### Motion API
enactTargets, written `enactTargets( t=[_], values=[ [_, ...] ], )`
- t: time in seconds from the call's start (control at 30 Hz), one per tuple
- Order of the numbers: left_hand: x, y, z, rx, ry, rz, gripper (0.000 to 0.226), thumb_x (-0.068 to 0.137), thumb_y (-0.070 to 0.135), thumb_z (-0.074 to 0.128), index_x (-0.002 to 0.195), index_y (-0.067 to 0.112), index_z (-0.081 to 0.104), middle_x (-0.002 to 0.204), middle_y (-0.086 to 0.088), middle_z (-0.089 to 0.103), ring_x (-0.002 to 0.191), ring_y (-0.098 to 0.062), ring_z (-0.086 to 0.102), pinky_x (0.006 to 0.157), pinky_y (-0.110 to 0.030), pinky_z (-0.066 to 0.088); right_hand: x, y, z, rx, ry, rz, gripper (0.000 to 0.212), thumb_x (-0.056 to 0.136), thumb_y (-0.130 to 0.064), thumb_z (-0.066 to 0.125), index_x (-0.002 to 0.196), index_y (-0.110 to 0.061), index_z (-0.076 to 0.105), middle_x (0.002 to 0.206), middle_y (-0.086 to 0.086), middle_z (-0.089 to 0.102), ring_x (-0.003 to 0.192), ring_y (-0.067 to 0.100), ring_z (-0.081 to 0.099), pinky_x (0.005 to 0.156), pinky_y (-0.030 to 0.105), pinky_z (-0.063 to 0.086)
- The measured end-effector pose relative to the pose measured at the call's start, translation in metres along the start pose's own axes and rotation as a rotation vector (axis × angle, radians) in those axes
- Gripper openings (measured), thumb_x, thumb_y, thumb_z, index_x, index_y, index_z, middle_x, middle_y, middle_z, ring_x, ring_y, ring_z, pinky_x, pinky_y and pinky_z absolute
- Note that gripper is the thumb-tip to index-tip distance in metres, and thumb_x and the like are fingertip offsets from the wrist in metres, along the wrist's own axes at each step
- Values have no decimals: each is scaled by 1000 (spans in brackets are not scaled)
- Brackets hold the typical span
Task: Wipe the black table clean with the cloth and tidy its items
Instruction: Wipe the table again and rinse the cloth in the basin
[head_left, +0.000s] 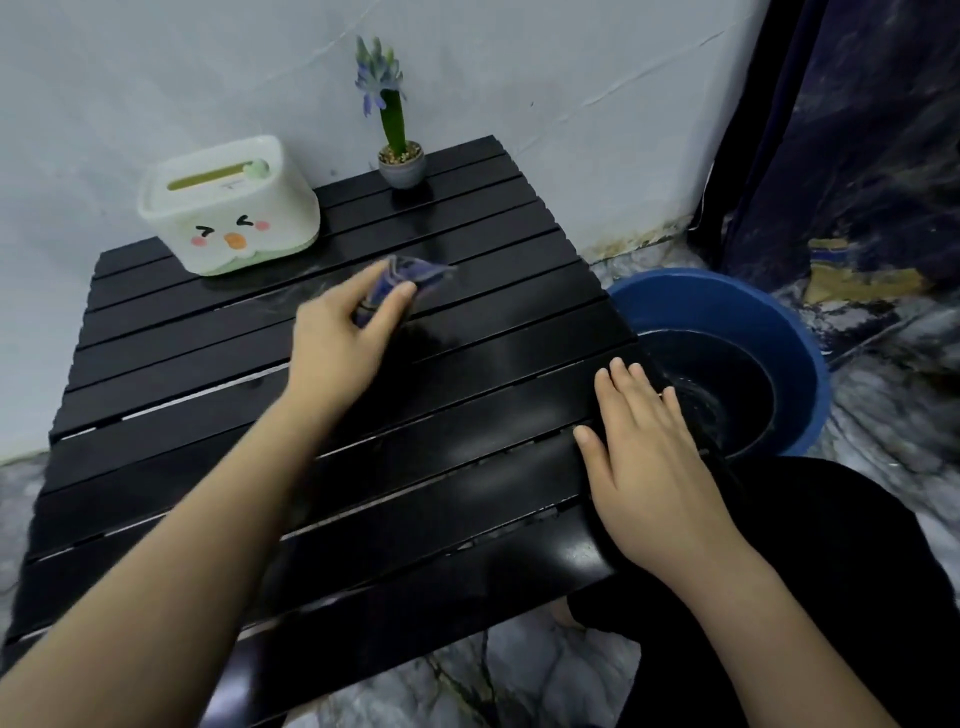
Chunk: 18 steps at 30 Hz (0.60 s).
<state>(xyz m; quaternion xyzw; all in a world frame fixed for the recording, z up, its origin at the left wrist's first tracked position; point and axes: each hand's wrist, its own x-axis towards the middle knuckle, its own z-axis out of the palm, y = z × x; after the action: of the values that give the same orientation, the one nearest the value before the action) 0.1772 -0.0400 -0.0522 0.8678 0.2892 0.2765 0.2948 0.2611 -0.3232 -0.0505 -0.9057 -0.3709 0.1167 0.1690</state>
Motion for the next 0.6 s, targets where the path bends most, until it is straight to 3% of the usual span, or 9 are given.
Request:
enactTargets(
  t=[0.07,0.1,0.17,0.33,0.6],
  values=[
    [32,-30,-9,223,-19,-109,62,92,63,50,142,28,51,152,-8,45,142,-21,39,117,-37,28,2,-1,1,-4,-12,-2,60,105,-37,25,158,-10,15,167,6,8,154,16,-3,124,35,-5],
    [41,-44,-10,321,-78,-149,63,94,61,47,149,31,40,161,-10,27,149,-25,25,121,-44,19,2,-1,1,-6,-19,-2,60,105,-37,24,158,-10,15,167,5,7,154,15,-4,124,34,-6],
    [51,-63,-2,382,-204,-184,59,99,56,40,153,36,28,166,-7,12,152,-28,11,122,-49,15,2,0,0,-4,-29,2,60,105,-38,21,158,-11,14,167,4,6,154,13,-5,124,34,-6],
    [57,-39,34,398,-188,-155,47,104,40,38,149,27,42,162,-8,27,149,-29,23,114,-46,28,1,3,-2,14,-29,24,58,105,-36,21,158,-12,15,167,2,9,154,12,-3,124,33,-4],
    [19,77,139,167,-308,253,38,102,27,48,139,23,57,149,-7,50,141,-30,41,116,-40,32,-6,13,-11,17,41,149,55,106,-29,26,156,-8,22,165,8,18,154,17,8,126,37,3]
  ],
)
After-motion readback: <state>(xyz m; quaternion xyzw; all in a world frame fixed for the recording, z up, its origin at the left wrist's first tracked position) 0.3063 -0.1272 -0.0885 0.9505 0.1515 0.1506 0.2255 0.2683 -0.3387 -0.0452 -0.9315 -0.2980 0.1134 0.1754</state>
